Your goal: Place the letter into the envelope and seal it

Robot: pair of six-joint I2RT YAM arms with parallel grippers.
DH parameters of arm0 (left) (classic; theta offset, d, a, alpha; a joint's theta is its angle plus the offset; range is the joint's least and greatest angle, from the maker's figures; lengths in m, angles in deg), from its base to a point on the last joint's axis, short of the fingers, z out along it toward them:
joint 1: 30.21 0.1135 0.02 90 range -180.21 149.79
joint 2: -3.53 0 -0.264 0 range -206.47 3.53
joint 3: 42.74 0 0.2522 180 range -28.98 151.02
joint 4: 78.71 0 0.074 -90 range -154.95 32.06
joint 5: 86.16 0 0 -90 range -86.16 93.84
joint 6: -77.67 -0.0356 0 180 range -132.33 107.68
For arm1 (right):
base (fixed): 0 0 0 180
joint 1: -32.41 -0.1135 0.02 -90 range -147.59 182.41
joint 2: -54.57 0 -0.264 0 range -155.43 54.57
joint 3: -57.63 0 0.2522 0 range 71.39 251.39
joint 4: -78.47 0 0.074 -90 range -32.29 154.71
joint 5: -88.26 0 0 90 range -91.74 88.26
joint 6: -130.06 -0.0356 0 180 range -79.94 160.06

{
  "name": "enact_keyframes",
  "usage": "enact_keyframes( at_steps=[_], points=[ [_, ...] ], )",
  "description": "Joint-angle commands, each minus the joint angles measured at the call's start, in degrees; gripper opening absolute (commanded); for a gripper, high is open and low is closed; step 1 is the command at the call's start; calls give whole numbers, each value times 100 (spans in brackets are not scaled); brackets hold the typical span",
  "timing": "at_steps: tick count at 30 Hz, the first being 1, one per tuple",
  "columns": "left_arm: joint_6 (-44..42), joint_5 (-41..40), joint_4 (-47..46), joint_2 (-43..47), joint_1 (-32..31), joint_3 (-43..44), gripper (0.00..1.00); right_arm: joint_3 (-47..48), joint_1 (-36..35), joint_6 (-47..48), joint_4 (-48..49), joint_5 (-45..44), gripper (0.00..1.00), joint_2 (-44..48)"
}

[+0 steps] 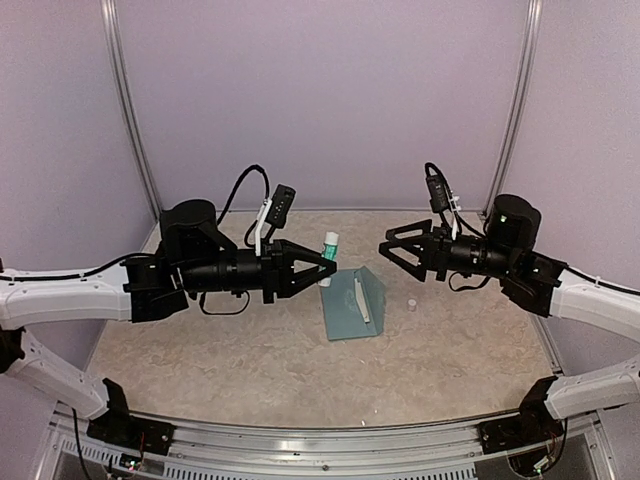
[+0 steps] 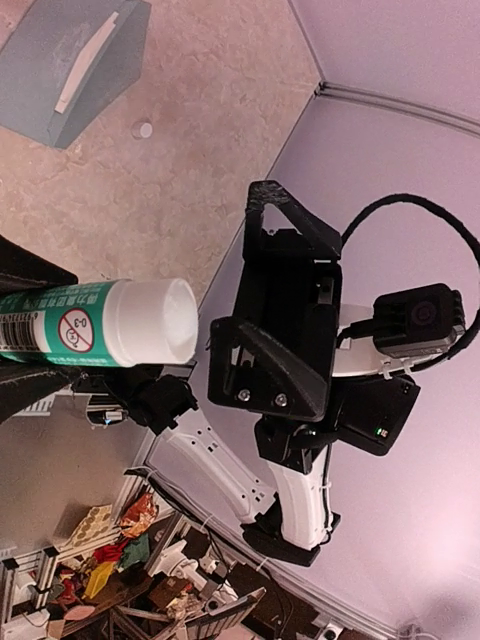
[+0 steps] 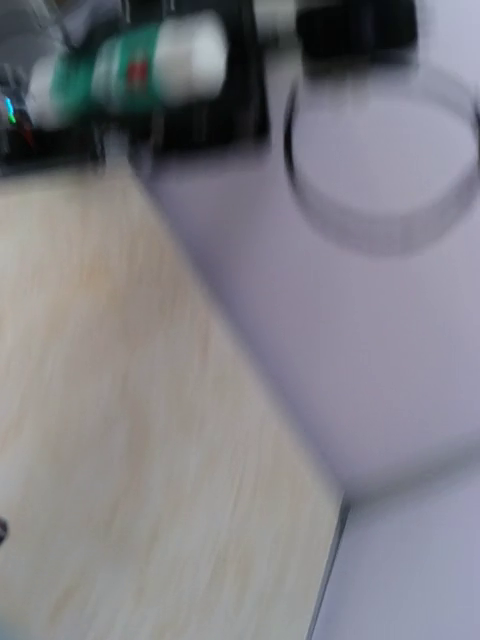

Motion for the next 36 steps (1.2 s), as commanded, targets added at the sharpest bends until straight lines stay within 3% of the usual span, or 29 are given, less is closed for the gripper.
enact_keyframes(
  at_steps=[1,8,13,23,34,35,36],
  points=[
    [131,480,-437,-147,-176,232,11,113,-572,-339,1010,1232,80,-181],
    [178,824,-328,-332,-240,378,11,428,-1164,-415,1575,1384,72,-667],
    [141,953,-197,-428,-256,474,11,472,-1201,-555,1880,1524,57,-884],
    [124,1179,-114,-572,-258,517,11,450,-1201,-785,2303,1496,43,-969],
    [92,1020,-96,-583,-257,478,11,528,-1202,-906,2311,1708,13,-1115],
    [103,1021,-92,-583,-258,471,17,531,-1207,-904,2297,1694,10,-1123],
    [105,1021,-84,-583,-258,467,30,529,-1204,-902,2302,1677,9,-1117]
  ],
)
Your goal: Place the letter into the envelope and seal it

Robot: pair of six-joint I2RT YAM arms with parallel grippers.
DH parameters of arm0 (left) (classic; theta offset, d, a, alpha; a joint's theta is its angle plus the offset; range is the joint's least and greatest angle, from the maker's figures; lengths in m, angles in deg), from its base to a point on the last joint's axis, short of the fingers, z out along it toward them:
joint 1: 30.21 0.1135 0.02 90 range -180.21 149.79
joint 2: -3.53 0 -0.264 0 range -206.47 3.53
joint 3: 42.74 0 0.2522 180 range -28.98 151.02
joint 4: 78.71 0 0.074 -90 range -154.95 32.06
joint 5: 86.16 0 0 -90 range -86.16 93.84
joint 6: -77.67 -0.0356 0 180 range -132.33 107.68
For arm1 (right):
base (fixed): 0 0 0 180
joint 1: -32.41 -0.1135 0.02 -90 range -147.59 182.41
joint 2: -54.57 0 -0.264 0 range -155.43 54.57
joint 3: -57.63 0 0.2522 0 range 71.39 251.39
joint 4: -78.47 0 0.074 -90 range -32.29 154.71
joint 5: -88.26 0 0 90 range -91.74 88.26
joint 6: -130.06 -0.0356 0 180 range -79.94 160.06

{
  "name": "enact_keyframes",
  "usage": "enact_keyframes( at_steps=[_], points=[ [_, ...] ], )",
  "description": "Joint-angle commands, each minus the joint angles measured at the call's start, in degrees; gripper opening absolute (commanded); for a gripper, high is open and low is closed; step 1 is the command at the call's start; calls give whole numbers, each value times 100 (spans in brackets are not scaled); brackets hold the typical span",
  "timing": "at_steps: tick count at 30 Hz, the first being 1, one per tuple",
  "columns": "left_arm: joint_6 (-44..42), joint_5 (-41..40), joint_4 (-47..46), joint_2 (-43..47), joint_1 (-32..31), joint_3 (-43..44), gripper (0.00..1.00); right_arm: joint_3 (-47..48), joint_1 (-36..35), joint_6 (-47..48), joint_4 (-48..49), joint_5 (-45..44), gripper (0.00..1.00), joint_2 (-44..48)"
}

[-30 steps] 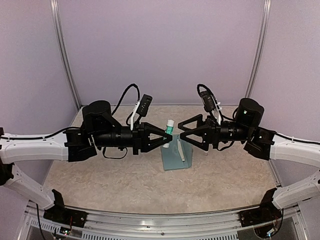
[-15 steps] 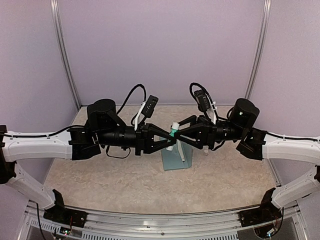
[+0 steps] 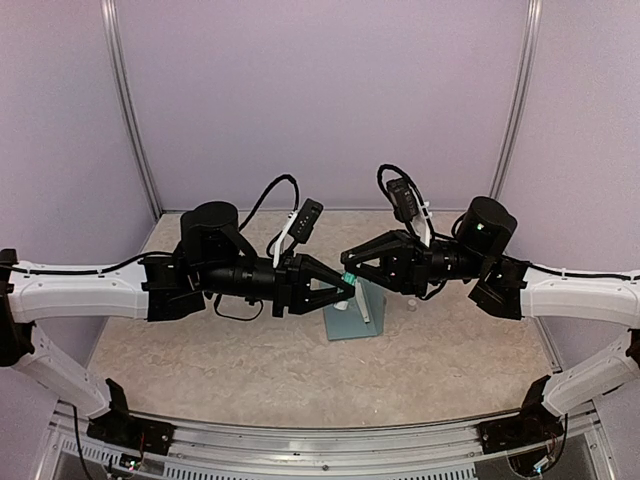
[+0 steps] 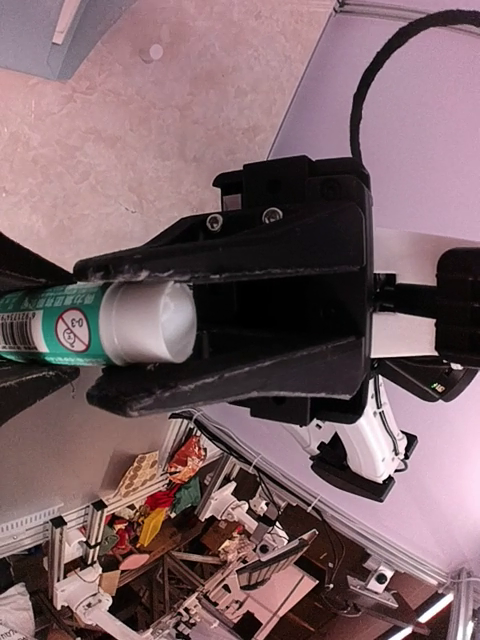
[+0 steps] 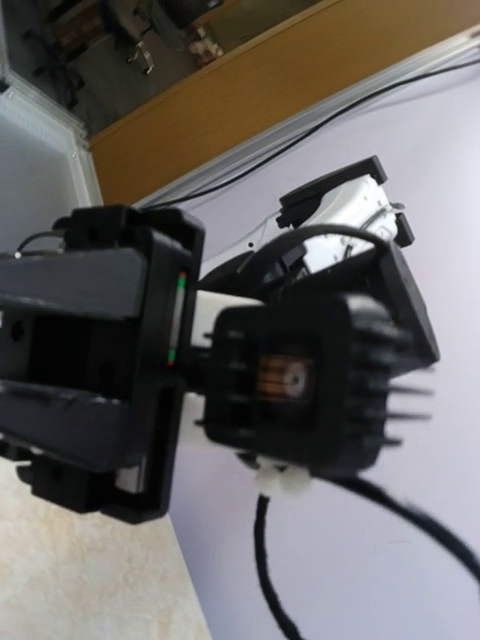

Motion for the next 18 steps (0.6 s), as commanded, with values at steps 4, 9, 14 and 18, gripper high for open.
enact_keyframes(
  at_steps=[4,9,14,18],
  points=[
    [78,21,22,-23,-20,38,59,182,-38,49,137,25,7,24],
    [268,181,-149,43,-14,-198,59,201,-29,86,78,-52,7,81],
    [395,195,-306,73,-24,-411,51,230,-28,65,62,-50,6,69],
    [418,148,-371,101,-19,-454,42,251,-33,48,43,-33,6,41]
  ],
)
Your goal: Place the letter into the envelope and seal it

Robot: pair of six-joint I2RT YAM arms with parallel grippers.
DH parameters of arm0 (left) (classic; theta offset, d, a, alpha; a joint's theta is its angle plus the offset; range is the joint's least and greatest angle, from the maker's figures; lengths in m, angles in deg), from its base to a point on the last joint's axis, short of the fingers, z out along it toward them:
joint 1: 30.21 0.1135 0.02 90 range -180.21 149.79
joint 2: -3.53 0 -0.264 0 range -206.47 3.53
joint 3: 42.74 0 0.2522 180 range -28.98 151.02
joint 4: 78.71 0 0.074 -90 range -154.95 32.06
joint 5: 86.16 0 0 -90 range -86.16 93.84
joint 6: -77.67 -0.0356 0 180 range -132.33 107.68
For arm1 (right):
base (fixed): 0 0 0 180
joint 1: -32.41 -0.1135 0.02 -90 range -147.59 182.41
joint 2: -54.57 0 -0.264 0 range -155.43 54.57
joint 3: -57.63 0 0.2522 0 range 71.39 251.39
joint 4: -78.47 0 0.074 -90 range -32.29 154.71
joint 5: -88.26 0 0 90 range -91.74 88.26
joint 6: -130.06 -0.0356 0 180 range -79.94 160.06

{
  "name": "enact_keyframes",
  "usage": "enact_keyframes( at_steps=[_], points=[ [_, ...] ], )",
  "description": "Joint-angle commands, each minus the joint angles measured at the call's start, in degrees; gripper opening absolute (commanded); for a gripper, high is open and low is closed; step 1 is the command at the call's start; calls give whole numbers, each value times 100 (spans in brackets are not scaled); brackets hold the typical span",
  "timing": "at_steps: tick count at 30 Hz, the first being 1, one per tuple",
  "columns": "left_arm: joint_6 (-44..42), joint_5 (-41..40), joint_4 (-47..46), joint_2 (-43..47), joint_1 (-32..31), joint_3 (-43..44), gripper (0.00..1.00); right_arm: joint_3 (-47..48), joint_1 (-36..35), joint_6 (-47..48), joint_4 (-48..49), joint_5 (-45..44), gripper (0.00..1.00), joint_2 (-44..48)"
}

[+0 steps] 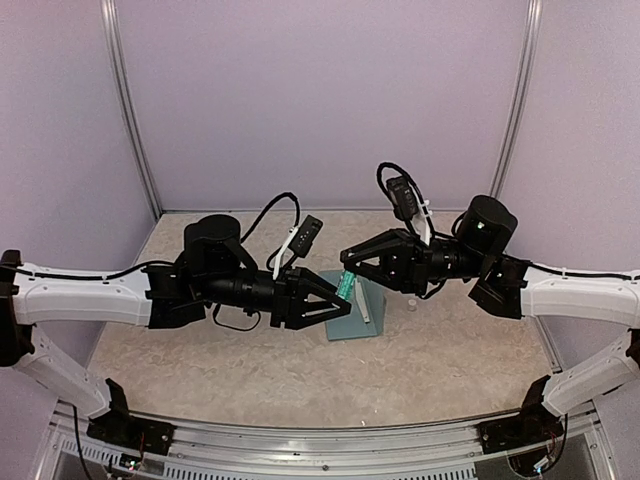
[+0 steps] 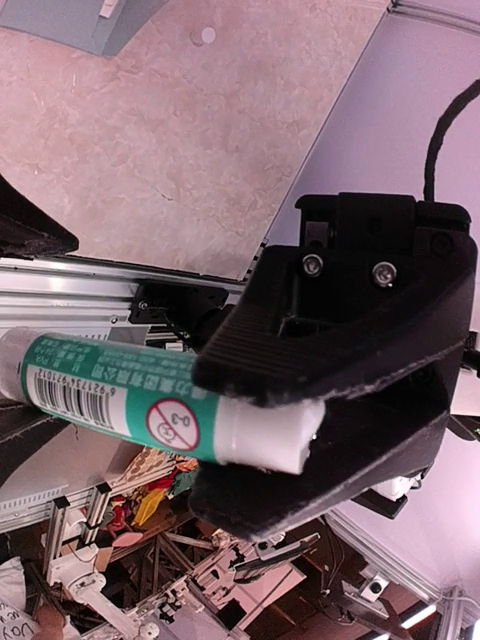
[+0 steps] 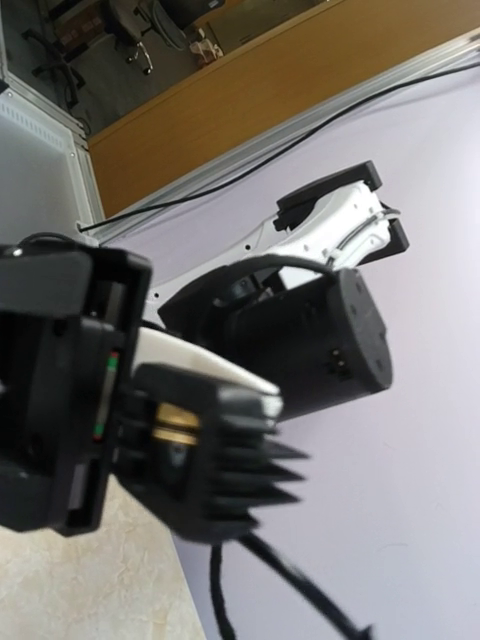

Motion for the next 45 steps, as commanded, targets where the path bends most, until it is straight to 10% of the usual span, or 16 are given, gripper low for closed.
enact_keyframes(
  at_steps=[1,15,27,33,36,41,45],
  points=[
    [88,56,-262,107,-23,-80,39,217,-27,18,52,-18,6,26],
    [122,-786,-256,215,-4,-251,8,366,-36,484,-944,-872,2,-36],
    [171,-3634,1057,187,20,-21,1,1667,-576,665,-3541,-4409,0,-986],
    [338,-4072,1164,155,19,-35,0,1825,-613,332,-3500,-4647,3,-1234],
    [286,-3725,974,152,29,-66,0,1775,-615,442,-3329,-4439,16,-1067],
    [283,-3538,953,235,114,-127,0,1268,-576,727,-2781,-4264,66,-428],
    [318,-2942,761,402,297,-270,0,643,-313,643,-1942,-3440,80,7]
  ],
)
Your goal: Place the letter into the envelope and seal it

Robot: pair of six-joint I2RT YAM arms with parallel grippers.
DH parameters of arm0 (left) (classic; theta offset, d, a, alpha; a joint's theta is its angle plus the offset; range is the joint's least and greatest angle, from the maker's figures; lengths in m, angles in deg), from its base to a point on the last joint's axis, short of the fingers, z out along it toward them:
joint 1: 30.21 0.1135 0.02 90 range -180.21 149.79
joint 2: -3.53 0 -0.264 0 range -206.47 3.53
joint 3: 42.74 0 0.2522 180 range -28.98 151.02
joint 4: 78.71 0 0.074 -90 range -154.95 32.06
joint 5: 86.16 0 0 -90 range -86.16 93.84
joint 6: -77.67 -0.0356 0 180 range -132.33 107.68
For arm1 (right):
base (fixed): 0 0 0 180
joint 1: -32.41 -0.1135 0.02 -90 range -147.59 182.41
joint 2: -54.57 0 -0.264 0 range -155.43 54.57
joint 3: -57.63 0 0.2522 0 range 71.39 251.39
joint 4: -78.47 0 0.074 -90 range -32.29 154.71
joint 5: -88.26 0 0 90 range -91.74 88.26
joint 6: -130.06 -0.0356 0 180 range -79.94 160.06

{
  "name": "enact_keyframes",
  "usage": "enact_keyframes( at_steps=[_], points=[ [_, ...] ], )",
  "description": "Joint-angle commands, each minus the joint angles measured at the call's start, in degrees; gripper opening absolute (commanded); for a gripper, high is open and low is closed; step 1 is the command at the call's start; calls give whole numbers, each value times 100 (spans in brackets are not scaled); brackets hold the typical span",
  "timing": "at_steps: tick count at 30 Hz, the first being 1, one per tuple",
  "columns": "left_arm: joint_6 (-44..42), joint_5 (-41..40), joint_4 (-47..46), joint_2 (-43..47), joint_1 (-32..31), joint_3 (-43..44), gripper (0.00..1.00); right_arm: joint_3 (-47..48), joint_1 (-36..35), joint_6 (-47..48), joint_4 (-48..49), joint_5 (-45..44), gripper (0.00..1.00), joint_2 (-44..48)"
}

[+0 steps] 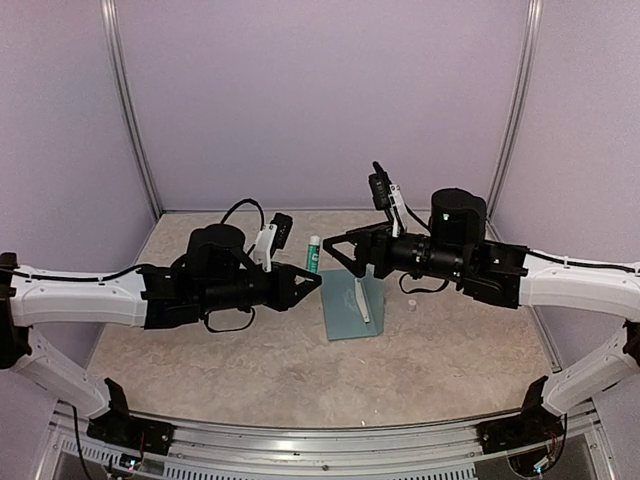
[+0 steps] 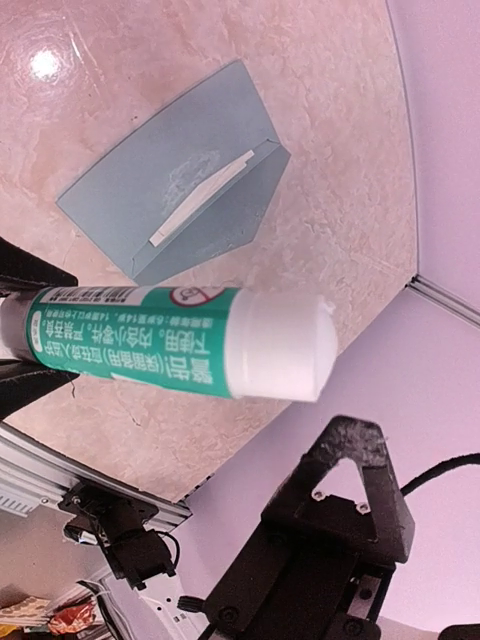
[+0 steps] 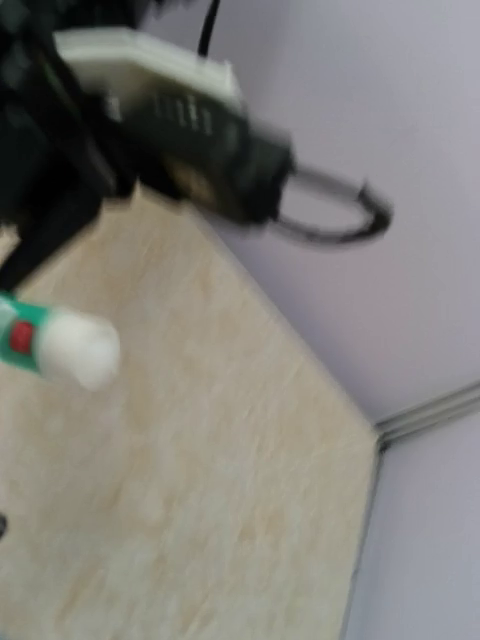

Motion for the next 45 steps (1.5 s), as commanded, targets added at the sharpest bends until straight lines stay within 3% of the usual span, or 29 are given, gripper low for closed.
enact_keyframes(
  at_steps=[1,5,8,15,21,31,37,40,45],
  points=[
    [61,739,-475,340,213,-144,0,-591,285,-39,1156,1003,81,459],
    [-14,2084,-1071,538,347,-384,0,-945,470,-297,2098,2107,83,404],
    [-118,2630,-1192,616,323,-371,0,-996,474,-330,2488,2514,83,361],
    [-151,3395,-1353,673,307,-301,0,-807,456,-589,3014,3470,81,-13],
    [-212,3626,-1323,569,255,-187,0,-619,408,-641,3074,3719,74,-214],
    [-296,3658,-1245,408,225,-62,0,-549,377,-1043,3602,3968,50,-458],
    [-384,3496,-1070,429,225,-62,0,-516,350,-1042,3535,3948,18,-507],
    [-506,3015,-864,509,235,-80,0,-528,350,-1025,3440,3826,7,-471],
    [-951,1432,-102,588,96,132,0,-317,277,-625,2437,2925,1,-466]
  ],
)
